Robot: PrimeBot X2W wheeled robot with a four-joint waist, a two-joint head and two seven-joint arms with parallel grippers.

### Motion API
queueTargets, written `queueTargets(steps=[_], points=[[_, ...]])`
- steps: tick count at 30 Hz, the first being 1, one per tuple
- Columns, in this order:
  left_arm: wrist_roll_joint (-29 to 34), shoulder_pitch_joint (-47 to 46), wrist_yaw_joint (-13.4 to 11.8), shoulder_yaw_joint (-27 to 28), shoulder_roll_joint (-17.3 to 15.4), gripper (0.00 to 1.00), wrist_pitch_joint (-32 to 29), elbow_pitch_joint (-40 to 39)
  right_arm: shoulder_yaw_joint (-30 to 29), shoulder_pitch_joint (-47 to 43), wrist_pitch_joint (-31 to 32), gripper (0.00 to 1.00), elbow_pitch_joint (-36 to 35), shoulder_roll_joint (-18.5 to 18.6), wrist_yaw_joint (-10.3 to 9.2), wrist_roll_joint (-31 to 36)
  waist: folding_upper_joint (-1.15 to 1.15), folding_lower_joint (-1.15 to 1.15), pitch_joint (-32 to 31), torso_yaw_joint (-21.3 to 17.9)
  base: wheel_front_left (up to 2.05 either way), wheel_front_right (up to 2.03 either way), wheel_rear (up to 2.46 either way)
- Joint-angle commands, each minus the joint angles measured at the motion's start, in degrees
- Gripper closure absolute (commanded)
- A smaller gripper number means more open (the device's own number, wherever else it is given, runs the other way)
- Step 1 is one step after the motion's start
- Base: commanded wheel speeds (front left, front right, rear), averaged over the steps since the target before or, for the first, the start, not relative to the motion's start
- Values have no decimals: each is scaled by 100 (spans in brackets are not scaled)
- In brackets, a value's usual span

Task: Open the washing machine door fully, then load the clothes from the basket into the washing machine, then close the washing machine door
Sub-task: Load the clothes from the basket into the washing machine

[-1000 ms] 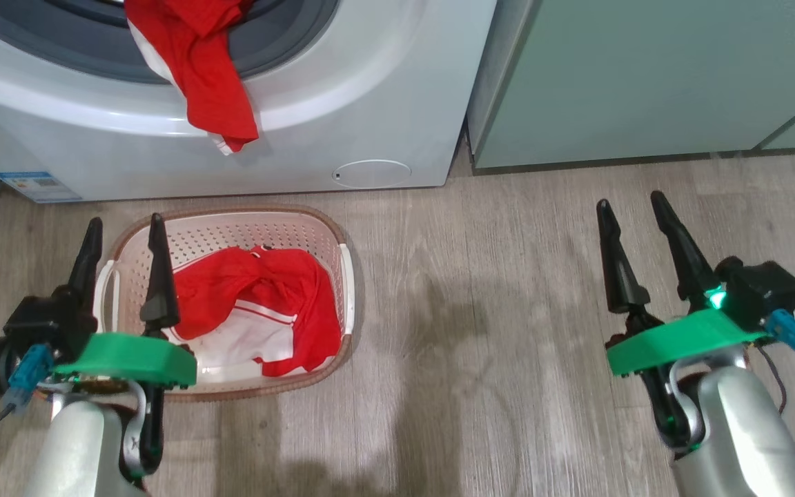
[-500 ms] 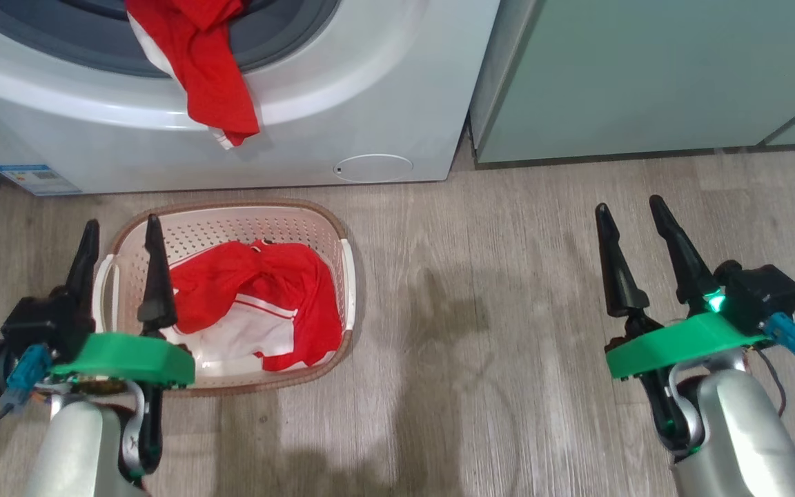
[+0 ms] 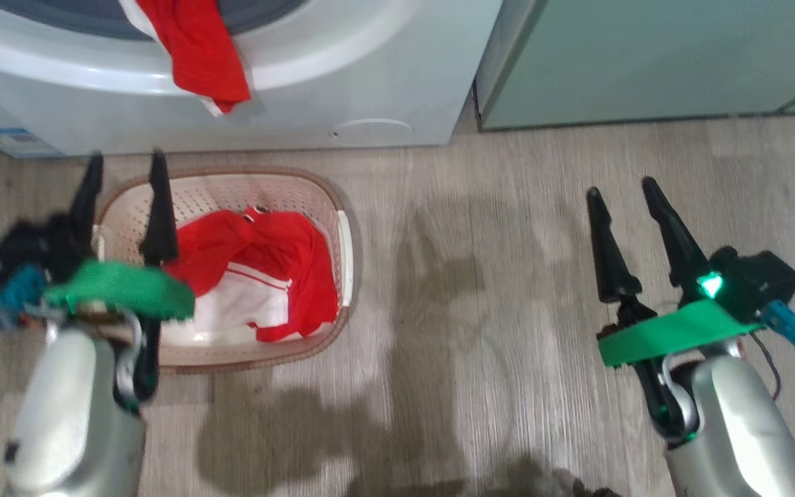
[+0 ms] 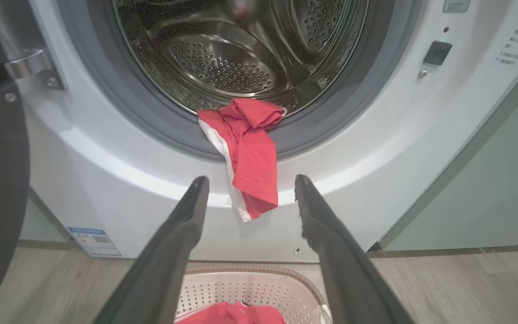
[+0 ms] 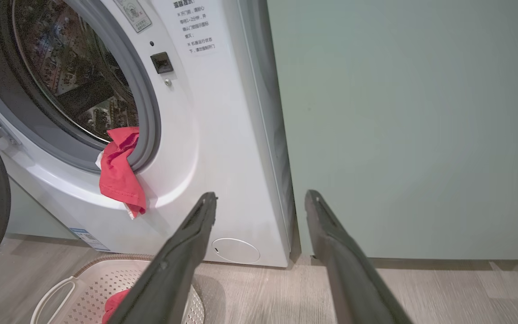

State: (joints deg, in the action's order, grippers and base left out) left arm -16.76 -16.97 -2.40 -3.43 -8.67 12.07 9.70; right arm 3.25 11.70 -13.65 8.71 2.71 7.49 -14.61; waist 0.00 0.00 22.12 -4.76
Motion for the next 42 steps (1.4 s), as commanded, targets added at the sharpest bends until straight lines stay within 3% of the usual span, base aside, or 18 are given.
queueTargets(steps=[1,10,16,27,34,35,36,38,39,42], points=[[-36,-384,45,192,-172,0,-84,-54,193,192,-5,0,-214,17,0,-16,0,0,212,-80,0,0,0],[-237,-2428,412,180,-694,0,-1038,981,514,565,-96,0,-139,17,0,-281,0,0,973,-615,0,0,0],[-289,-3344,491,207,-1087,0,-1759,1737,661,733,-130,0,-38,17,0,-538,0,0,1234,-935,0,0,0],[-119,-4468,501,120,-1856,0,-2941,2552,743,885,-134,0,-212,17,0,-823,0,0,1552,-1231,0,0,0],[-53,-4836,574,-121,-2115,2,-4121,2668,770,921,-134,0,-255,17,0,-955,0,0,1646,-1307,0,0,0],[-37,-4885,583,-160,-2154,24,-4295,2657,773,929,-134,0,-259,17,0,-979,0,0,1661,-1317,0,0,0],[-23,-4927,588,-194,-2186,55,-4441,2632,777,937,-134,0,-266,17,0,-1001,0,0,1675,-1326,0,0,0],[33,-4998,566,-253,-2258,55,-4636,2555,795,949,-134,0,-283,17,0,-1044,0,0,1704,-1351,0,0,0],[27,-5024,569,-265,-2277,100,-4733,2529,806,958,-134,0,-289,17,0,-1064,0,0,1716,-1365,0,0,0],[44,-5106,556,-296,-2347,100,-4890,2400,831,971,-134,0,-304,17,0,-1114,0,0,1749,-1404,0,0,0]])
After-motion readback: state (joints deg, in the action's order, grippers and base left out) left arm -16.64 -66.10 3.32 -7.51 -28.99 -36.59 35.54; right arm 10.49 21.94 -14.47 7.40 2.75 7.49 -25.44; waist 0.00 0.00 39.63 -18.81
